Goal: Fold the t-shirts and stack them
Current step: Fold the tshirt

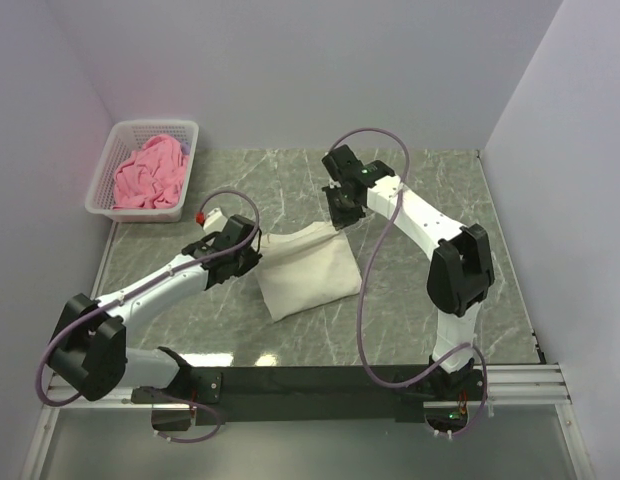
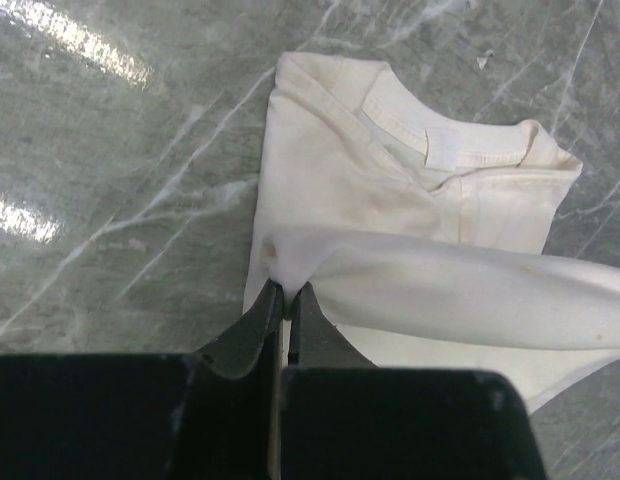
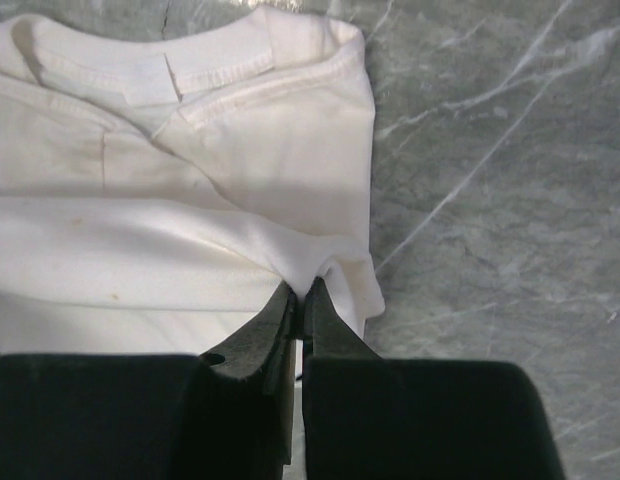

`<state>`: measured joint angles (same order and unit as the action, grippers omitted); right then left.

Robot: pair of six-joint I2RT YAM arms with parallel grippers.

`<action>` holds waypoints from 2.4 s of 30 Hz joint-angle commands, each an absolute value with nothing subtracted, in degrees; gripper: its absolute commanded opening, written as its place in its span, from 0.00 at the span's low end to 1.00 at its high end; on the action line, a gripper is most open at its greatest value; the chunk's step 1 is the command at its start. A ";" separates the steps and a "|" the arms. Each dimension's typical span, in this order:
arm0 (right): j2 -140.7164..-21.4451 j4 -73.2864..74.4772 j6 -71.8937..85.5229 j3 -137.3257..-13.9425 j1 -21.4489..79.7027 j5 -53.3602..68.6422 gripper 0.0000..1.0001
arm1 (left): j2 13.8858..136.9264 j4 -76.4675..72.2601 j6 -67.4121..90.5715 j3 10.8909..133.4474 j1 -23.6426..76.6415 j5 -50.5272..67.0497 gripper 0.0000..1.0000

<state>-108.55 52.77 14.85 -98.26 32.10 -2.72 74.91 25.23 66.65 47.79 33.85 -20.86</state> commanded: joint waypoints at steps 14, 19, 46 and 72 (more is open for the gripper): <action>-111.44 39.83 13.89 -95.98 30.32 -9.05 0.00 | 79.63 16.27 60.82 46.14 30.32 -22.68 0.01; -113.29 38.15 13.71 -95.36 29.88 -9.40 0.00 | 81.56 13.71 59.24 45.79 29.53 -23.03 0.01; -111.12 34.98 21.79 -70.00 30.66 5.62 0.00 | 87.99 16.17 58.36 40.61 32.42 -13.54 0.01; -80.25 33.05 28.12 -55.02 30.94 -2.64 0.00 | 61.96 19.87 55.90 40.87 42.19 -21.71 0.01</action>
<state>-82.67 33.65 27.44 -56.25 32.42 1.34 62.72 23.33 57.63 40.93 42.15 -17.87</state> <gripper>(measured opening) 0.025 0.031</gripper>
